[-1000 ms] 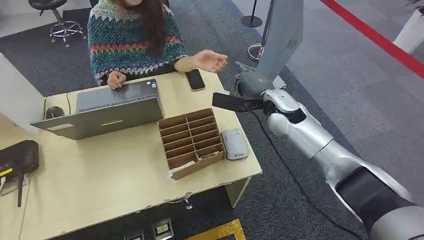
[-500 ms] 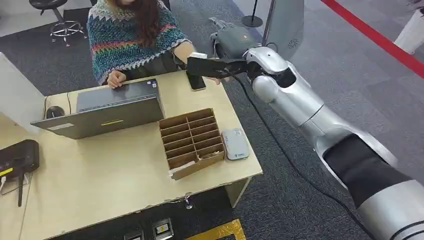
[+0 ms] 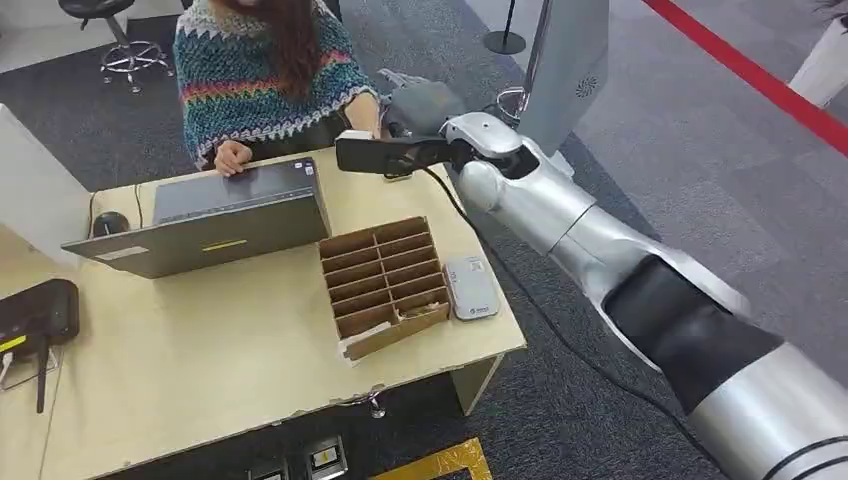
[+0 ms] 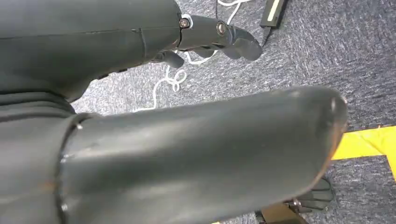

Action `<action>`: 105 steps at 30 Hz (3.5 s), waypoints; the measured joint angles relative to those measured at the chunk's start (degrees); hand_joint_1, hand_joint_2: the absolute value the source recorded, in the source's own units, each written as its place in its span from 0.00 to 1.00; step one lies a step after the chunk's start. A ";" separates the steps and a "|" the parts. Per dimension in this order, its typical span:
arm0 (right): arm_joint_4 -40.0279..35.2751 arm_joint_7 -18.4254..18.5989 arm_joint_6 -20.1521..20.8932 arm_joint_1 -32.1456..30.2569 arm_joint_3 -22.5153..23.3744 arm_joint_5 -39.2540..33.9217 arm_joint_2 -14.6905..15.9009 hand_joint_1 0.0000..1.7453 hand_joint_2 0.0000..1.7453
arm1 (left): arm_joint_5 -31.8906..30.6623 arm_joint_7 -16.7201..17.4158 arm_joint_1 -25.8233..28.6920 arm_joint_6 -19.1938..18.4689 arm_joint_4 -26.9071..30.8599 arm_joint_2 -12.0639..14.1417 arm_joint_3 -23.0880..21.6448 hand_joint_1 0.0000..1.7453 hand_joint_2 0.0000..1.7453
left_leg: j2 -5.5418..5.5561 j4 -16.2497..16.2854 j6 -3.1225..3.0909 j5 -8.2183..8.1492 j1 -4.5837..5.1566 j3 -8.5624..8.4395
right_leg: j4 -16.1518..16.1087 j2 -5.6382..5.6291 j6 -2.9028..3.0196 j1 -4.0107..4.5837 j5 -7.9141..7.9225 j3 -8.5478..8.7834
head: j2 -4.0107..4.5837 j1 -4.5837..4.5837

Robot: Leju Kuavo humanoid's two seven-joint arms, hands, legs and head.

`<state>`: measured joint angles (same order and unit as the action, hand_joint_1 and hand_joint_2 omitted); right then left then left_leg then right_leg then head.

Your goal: Pass the card to the sensor for recognition and then transmit it.

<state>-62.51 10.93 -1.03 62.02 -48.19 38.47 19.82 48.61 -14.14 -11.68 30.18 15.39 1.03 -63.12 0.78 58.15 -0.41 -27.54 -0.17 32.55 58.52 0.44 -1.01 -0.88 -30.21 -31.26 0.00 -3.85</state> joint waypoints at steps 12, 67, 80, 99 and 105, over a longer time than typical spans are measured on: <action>4.00 0.13 -8.09 0.31 -1.68 -1.07 -1.44 0.00 1.00 | 0.61 -0.55 0.82 1.14 0.00 -0.20 0.15 0.00 0.00 | -0.04 0.00 0.01 0.01 0.00 -0.05 | -0.01 -0.09 0.00 0.00 0.00 -0.03 | 0.00 0.00; -39.41 11.47 3.78 -49.36 13.40 16.94 4.90 0.00 1.00 | 2.30 -3.21 3.65 1.03 -0.09 0.87 3.08 0.00 0.00 | -0.20 -0.01 0.04 -0.06 -0.05 -0.08 | -0.04 -0.16 0.02 0.04 -0.03 -0.01 | 0.00 0.00; -38.56 12.42 -0.04 -49.37 9.73 19.17 4.11 0.00 1.00 | 2.93 -3.21 4.03 1.70 -0.09 0.76 3.17 0.00 0.00 | -0.19 -0.02 0.04 -0.06 -0.05 -0.07 | -0.04 -0.15 0.02 0.04 -0.03 -0.01 | 0.00 0.00; -31.08 12.59 -7.26 -49.83 9.20 21.01 0.61 0.00 1.00 | 2.80 -3.21 4.11 1.86 0.02 0.61 3.15 0.00 0.00 | -0.20 -0.02 0.04 -0.06 -0.05 -0.08 | -0.04 -0.17 0.03 0.03 -0.03 -0.02 | 0.00 0.00; -29.75 13.03 -9.01 -50.07 9.83 20.59 0.44 0.00 1.00 | 2.78 -3.19 4.12 1.84 0.02 0.61 3.15 0.00 0.00 | -0.20 -0.02 0.05 -0.06 -0.05 -0.08 | -0.04 -0.16 0.03 0.04 -0.03 -0.02 | 0.00 0.00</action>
<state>-92.26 23.96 -10.04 11.95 -38.36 59.06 20.26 51.39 -17.33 -7.56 32.02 15.41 1.64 -59.98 0.58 58.13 -0.37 -27.59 -0.22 32.47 58.48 0.28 -0.98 -0.85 -30.24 -31.28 0.00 -3.85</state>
